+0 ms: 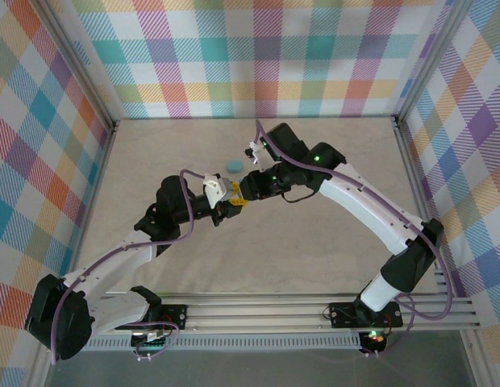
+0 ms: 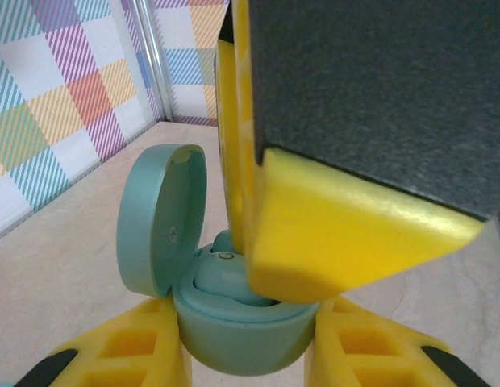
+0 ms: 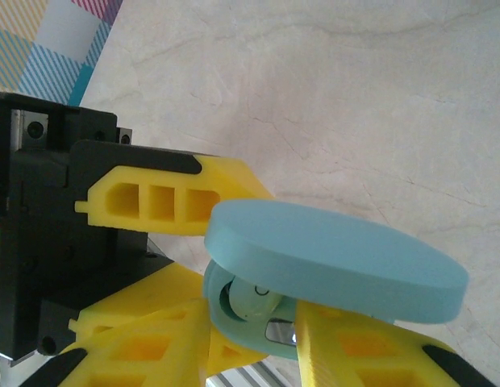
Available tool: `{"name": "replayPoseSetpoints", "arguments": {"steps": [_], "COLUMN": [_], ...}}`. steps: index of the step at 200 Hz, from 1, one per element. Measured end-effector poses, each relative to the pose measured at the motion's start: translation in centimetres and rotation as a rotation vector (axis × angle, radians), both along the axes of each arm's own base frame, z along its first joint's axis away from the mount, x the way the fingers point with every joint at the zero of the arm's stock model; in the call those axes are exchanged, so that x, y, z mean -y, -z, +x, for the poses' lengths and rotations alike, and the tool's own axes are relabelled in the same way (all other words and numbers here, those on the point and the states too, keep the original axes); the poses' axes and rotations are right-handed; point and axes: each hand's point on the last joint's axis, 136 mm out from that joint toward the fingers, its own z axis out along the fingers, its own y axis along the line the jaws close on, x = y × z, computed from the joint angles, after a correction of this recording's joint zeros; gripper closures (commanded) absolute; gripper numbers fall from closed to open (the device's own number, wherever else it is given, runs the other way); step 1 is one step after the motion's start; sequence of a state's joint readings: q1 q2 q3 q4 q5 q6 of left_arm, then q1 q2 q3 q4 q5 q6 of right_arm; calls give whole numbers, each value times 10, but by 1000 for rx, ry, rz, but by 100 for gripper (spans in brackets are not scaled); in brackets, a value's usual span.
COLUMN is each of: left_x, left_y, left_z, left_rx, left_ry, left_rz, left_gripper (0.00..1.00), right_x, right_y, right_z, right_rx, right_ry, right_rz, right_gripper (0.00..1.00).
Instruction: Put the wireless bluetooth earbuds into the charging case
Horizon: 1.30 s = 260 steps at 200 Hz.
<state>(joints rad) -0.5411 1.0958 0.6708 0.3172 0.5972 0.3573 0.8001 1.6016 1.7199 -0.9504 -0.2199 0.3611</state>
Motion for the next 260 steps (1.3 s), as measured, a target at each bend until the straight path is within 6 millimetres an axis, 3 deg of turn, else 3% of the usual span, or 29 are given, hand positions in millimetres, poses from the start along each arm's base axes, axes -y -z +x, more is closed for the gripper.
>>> {"name": "replayPoseSetpoints", "arguments": {"steps": [64, 122, 182, 222, 260], "left_x": [-1, -5, -11, -14, -14], "left_y": [-4, -17, -26, -27, -26], "left_z": [-2, -6, -17, -20, -19], "left_rx": [14, 47, 71, 57, 48], "left_ry": [1, -6, -6, -16, -24], "left_rz": [-5, -25, -46, -52, -53], "left_gripper": [100, 100, 100, 100, 100], "right_x": [2, 18, 30, 17, 7], "right_y": [-15, -46, -48, -34, -26], "right_z": [3, 11, 36, 48, 45], "right_rx": [52, 169, 189, 153, 114], "right_ry": [-2, 26, 89, 75, 38], "right_rz": [10, 32, 42, 56, 78], "right_gripper": [61, 55, 60, 61, 63]}}
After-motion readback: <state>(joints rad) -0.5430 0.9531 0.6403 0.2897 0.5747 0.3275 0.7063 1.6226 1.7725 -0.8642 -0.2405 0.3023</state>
